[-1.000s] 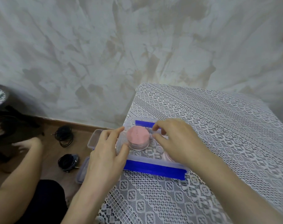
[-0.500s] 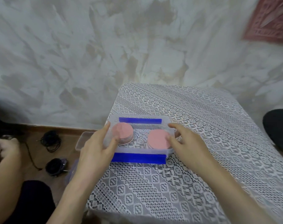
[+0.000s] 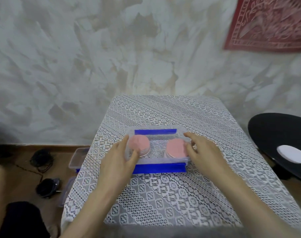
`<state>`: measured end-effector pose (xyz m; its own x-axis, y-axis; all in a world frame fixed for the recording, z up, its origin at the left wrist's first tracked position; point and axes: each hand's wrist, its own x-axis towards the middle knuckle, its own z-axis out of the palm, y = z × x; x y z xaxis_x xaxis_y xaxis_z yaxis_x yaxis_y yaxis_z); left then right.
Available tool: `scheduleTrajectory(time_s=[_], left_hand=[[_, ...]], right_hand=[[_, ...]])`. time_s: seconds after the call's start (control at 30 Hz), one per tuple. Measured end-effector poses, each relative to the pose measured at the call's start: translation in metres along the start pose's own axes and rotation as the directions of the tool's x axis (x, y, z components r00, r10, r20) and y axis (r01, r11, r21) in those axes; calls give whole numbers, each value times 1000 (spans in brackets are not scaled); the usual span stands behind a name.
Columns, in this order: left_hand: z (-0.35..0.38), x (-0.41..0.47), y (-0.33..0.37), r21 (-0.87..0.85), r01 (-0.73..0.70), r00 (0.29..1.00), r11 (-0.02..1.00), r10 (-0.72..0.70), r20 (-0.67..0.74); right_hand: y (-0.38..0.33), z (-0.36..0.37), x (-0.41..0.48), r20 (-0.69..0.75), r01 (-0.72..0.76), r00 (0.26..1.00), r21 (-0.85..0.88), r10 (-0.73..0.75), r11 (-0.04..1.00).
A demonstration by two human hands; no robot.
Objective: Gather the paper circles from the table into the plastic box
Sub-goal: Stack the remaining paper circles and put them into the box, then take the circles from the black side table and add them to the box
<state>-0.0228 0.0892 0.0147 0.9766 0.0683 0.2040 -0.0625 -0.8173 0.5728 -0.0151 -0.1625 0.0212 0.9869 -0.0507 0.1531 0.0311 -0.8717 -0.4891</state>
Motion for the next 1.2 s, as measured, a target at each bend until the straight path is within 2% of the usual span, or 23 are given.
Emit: scheduleTrajectory(time_s=[0.17, 0.3, 0.53, 0.8, 1.07, 1.2], left_hand=[[-13, 8, 4, 224, -58, 998, 973, 49, 48], [-20, 11, 24, 377, -153, 988, 914, 153, 32], [1, 14, 102, 456, -343, 938, 821, 327, 116], [65, 11, 197, 448, -525, 850, 723, 468, 240], [157, 6, 282, 380, -637, 770, 671, 528, 358], [201, 3, 309, 347, -681, 729, 644, 555, 401]], right_hand=[[-1, -12, 3, 21, 102, 995, -235, -100, 967], [-2, -25, 2, 75, 207, 978, -391, -193, 897], [22, -65, -6, 40, 266, 958, -497, -284, 826], [102, -110, -28, -6, 154, 981, -589, -195, 793], [202, -142, -43, -40, 19, 997, -664, -60, 747], [243, -148, -48, -40, -25, 999, -638, -1, 770]])
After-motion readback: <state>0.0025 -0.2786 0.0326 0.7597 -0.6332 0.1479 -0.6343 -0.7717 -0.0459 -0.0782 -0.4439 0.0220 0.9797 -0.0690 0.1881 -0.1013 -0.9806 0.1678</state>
